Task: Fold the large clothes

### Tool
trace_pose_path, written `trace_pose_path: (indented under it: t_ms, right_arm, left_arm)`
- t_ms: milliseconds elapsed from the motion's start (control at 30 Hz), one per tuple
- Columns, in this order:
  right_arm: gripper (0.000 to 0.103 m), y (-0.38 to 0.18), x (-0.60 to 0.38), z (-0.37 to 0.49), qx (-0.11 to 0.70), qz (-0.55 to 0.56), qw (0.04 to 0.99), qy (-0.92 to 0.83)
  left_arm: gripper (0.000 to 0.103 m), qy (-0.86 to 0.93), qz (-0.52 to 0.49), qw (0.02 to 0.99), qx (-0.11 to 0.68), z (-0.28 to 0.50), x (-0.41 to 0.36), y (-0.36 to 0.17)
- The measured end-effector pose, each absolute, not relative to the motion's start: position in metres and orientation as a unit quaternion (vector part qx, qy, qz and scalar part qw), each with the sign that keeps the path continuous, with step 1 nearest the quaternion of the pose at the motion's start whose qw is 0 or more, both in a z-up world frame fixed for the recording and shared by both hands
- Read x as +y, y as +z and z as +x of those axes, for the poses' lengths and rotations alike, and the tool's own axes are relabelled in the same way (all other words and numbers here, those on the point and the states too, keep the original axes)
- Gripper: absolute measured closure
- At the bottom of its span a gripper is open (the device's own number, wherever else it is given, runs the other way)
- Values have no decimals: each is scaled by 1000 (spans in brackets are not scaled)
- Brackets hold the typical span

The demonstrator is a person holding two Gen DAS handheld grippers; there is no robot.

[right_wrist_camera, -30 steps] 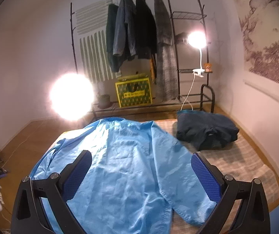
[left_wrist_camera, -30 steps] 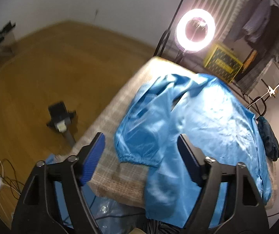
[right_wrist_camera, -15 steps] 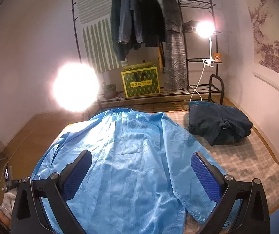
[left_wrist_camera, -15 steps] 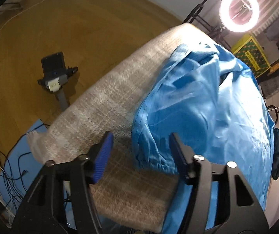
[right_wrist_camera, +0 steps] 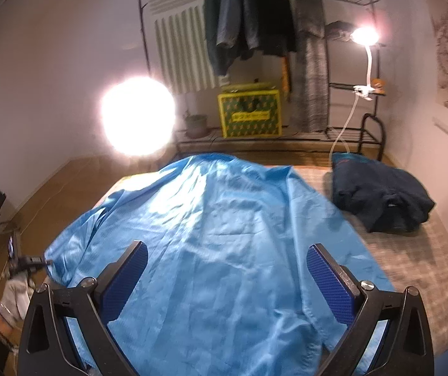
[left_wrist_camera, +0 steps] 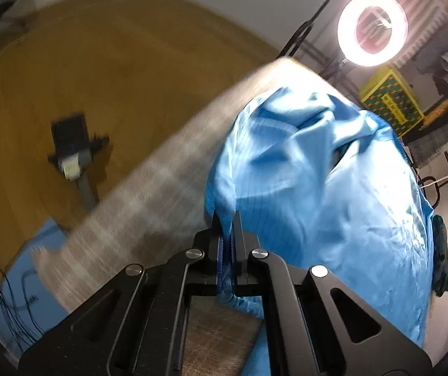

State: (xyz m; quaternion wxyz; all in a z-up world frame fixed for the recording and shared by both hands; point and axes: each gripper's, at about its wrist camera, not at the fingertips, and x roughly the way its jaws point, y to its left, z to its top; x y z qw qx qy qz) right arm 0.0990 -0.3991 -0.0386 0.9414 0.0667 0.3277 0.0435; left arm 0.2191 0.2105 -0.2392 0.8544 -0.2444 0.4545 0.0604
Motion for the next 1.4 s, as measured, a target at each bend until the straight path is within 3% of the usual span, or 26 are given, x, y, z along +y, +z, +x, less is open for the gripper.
trace_pose_path:
  t_ms: [167,367,433,600,867,1267,1333,1400]
  right_arm:
    - [16,-60,-379,123,349,70,931,78]
    - [47,-89,-352,146,384,83,910,131]
    - [62,-99,-344,152,396,87,903,144]
    - [72,-123,-332,163,426,105,882,172]
    - [73,-148,-309,176,458,126,853,216]
    - [68,-183,-260,180,504,121,811,269]
    - [67,-189,-253,178,513,114,805,275]
    - [67,-194,-245,176,521,107,799,280]
  left_arm:
    - [103,26,-152,901,406,214,179,-178]
    - [103,-56,-21,927,371,191,112,-130]
    - [103,-84,-2,924,373,180,94,-129]
    - [103,-140,74,906,393,141,44,-143]
    - [103,-186,188,871,414,83,-12,-175]
    - [103,-235,216,836,445,45,-30,-198]
    - [101,-246,186,834,457,44,-28,-195]
    - [86,-256,138,832,473,41,-19,-190]
